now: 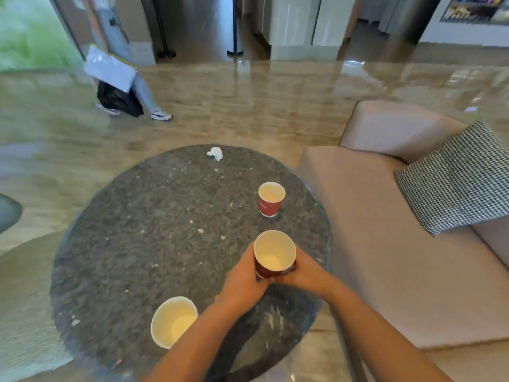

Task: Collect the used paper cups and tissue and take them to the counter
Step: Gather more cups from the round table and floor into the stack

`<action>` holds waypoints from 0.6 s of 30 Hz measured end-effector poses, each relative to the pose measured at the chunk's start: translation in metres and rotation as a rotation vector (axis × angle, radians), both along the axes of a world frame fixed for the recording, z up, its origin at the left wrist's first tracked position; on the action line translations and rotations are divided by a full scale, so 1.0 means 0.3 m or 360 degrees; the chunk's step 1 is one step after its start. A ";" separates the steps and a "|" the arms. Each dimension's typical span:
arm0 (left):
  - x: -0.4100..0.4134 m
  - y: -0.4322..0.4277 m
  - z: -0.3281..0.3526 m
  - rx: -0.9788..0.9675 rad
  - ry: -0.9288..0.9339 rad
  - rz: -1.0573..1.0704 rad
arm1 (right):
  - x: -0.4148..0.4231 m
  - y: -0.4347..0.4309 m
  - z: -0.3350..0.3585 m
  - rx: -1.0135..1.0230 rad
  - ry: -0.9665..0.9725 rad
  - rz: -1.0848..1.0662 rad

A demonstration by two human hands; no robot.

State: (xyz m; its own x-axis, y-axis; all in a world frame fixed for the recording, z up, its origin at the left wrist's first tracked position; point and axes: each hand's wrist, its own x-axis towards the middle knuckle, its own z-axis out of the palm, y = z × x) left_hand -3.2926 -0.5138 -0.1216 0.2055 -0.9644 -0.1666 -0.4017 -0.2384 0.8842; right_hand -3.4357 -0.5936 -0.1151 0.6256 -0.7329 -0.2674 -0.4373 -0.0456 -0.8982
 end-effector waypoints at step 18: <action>-0.145 -0.144 -0.194 0.0466 -0.0105 0.0579 | -0.035 -0.267 -0.202 0.0037 0.0182 0.0584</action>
State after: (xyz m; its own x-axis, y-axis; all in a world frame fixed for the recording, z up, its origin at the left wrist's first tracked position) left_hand -3.3362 -0.5570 -0.1798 0.5409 -0.7421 -0.3960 -0.2991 -0.6097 0.7340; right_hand -3.4462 -0.6737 -0.1757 0.8105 -0.4585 -0.3645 -0.4930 -0.1978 -0.8473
